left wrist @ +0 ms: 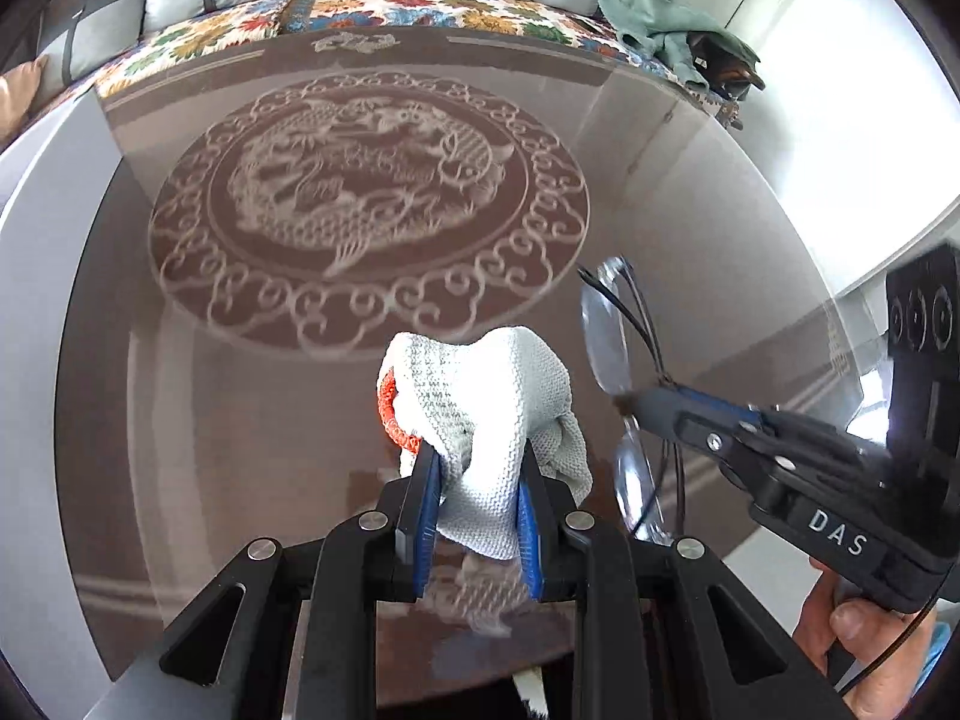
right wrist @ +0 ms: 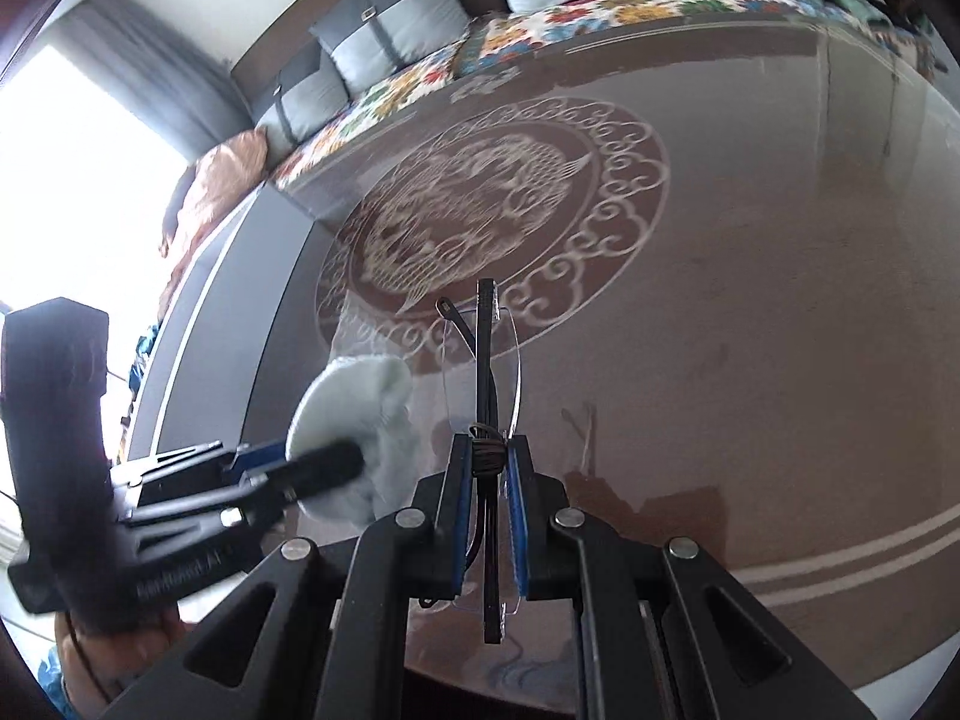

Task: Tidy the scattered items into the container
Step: 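Carry the glove and glasses over the white box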

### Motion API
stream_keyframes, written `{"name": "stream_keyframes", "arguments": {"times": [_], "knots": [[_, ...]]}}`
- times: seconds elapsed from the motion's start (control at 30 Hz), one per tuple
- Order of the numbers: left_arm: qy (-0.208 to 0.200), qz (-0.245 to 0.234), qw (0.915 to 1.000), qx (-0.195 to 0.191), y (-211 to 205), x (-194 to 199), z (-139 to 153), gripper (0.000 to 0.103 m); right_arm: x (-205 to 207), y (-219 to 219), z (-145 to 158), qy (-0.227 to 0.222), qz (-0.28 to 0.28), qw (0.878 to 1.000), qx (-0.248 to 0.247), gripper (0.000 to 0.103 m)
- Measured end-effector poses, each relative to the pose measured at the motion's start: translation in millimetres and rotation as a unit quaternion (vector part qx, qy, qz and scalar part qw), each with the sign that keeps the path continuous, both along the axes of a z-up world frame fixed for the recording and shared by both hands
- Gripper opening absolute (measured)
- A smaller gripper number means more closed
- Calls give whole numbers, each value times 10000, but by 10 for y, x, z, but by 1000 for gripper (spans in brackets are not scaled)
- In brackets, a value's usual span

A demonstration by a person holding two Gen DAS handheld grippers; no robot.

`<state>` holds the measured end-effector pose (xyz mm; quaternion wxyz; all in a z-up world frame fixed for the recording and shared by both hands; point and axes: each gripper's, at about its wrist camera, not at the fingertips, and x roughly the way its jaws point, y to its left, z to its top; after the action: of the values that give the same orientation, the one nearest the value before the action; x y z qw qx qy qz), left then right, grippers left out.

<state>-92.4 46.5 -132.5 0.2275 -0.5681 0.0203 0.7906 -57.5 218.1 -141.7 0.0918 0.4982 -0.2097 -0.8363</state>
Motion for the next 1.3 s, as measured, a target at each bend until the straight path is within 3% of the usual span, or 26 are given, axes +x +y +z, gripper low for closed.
{"name": "stream_keyframes", "arguments": {"times": [0.33,0.63,1.07,1.3], "knots": [[-149,600,9977,294,-647,305,-124,22,123,-643,1,-171,516,9967,598,12],[127,1191,9921,362,-1208,338,93,23,79,-1253,143,-51,1054,9897,972,12],[-4,1281,9911,367,-1316,294,-45,22,-4,-1495,156,-152,1174,9874,1051,12],[432,1634,9838,597,-1692,207,436,23,-155,-1698,396,88,1362,9865,902,12]]}}
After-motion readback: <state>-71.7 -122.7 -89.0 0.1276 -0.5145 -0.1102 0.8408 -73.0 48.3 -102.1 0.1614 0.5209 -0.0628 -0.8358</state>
